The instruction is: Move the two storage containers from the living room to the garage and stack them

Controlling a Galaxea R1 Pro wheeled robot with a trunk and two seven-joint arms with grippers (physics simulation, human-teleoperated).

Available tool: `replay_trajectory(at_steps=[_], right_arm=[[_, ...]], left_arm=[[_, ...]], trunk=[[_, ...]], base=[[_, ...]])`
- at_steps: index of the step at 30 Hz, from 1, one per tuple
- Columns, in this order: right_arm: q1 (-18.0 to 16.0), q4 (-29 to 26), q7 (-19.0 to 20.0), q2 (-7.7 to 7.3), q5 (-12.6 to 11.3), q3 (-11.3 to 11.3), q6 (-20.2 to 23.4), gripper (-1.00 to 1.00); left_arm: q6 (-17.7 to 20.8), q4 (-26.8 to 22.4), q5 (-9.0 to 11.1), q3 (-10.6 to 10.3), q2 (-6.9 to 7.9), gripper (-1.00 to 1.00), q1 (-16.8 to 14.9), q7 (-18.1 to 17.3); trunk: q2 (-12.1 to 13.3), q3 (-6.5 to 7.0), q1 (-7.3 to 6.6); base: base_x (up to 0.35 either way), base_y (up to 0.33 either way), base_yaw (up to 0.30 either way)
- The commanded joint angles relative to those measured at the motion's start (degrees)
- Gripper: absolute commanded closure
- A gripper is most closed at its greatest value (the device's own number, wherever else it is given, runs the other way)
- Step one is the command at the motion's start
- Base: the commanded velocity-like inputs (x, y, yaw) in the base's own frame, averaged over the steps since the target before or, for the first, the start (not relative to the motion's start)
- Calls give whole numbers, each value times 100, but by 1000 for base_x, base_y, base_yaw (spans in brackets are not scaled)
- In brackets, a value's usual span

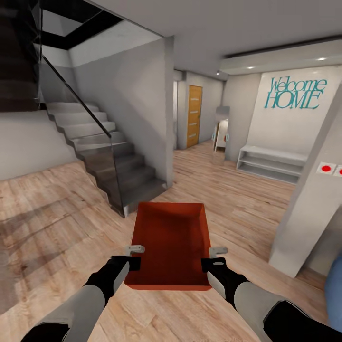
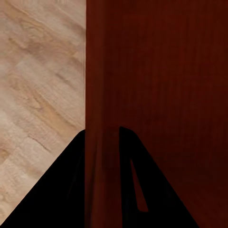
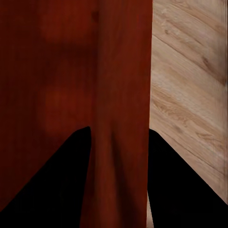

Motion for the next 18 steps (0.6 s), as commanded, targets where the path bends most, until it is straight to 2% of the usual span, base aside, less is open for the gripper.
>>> replay_trajectory(at_steps=[1, 6, 18], right_arm=[[-7, -32, -37, 3, -20, 2, 47, 100], [-7, -32, -41, 4, -20, 1, 47, 100], [-7, -32, -41, 4, -20, 2, 47, 100]], left_arm=[[34, -9, 20, -5, -3, 100, 0, 47], [33, 2, 20, -10, -3, 100, 0, 47], [31, 26, 20, -1, -3, 100, 0, 47]], trunk=[[-14, -13, 4], [-14, -13, 4], [-14, -13, 4]], base=[[0, 0, -287], [45, 0, -138], [309, 0, -2]])
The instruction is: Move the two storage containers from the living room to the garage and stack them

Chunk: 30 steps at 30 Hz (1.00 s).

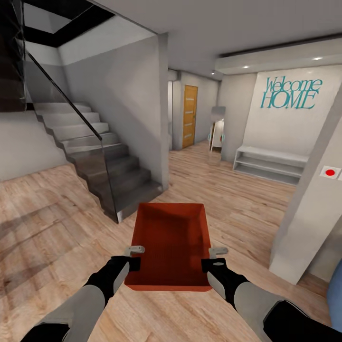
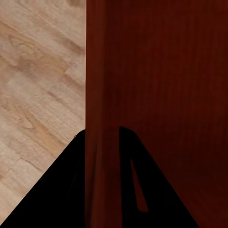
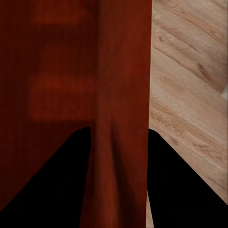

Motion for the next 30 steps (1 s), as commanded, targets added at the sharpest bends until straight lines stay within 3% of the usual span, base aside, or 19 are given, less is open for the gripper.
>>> replay_trajectory(at_steps=[1, 13, 30], right_arm=[[-6, -59, -39, 0, 29, -47, 48, 100], [-6, -59, -40, -10, 18, -52, 48, 100], [-6, -59, -44, -8, 12, -56, 48, 100]], left_arm=[[35, -1, 16, -1, -4, 100, -1, 48], [35, 7, 16, -1, 5, 100, -1, 46], [35, 7, 16, -1, 5, 100, -1, 46]], trunk=[[-13, -13, 7], [-13, -13, 7], [-13, -13, 7]], base=[[322, 0, 0], [322, 0, -14], [322, 0, -247]])
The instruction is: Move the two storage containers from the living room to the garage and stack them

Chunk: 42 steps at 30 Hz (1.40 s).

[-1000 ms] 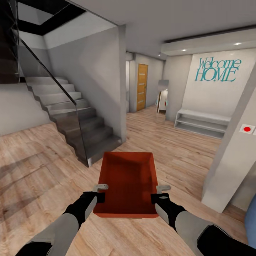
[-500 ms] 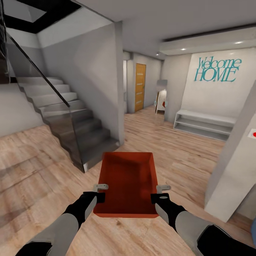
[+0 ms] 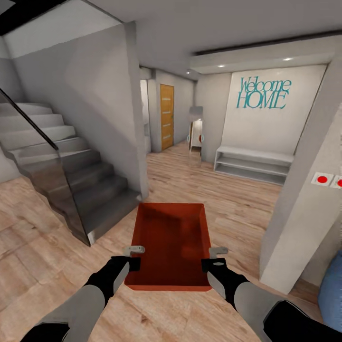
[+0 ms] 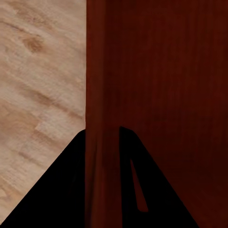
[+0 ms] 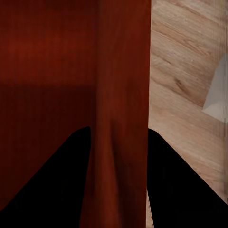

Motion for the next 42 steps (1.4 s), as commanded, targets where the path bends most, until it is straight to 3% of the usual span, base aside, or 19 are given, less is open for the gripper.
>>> replay_trajectory(at_steps=[1, 9, 42], right_arm=[[-9, -38, -32, 0, 73, -103, 44, 100], [-9, -38, -29, 0, 72, -103, 44, 100], [-9, -38, -28, 0, 64, -103, 39, 100]], left_arm=[[40, -1, -2, 7, 1, 100, 2, 51], [40, -1, -2, 7, 1, 100, 2, 52], [40, 7, 5, 7, 1, 100, 2, 52]], trunk=[[-13, -13, 7], [-13, -13, 7], [-13, -13, 7]], base=[[321, 0, -261], [321, 0, -196], [321, 0, -2]])
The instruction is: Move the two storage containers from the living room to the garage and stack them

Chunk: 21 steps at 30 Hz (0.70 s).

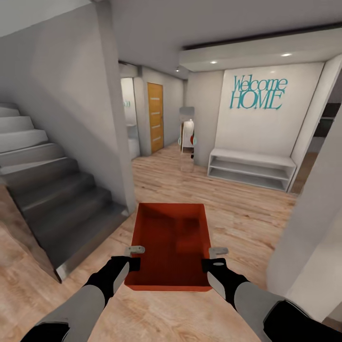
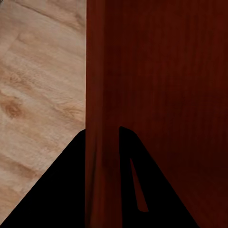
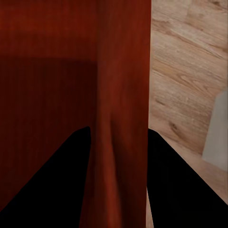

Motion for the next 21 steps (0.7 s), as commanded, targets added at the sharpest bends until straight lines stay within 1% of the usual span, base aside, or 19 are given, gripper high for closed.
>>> replay_trajectory(at_steps=[1, 5, 8, 21], right_arm=[[-8, -52, -34, -2, 79, -117, 44, 100], [-8, -52, -34, -2, 79, -117, 43, 100], [-8, -52, -36, 2, 79, -117, 48, 100], [-8, -52, -36, 6, 79, -117, 50, 100]], left_arm=[[37, 4, 5, 8, 1, 100, 0, 49], [37, 4, 6, 8, 1, 100, 0, 46], [37, 4, 6, 8, 1, 100, 0, 45], [30, 4, 7, 8, 1, 100, 0, 45]], trunk=[[-13, -13, 7], [-13, -13, 7], [-13, -13, 7], [-13, -13, 7]], base=[[322, 0, 0], [322, 0, 0], [322, 0, -110], [322, 0, -218]])
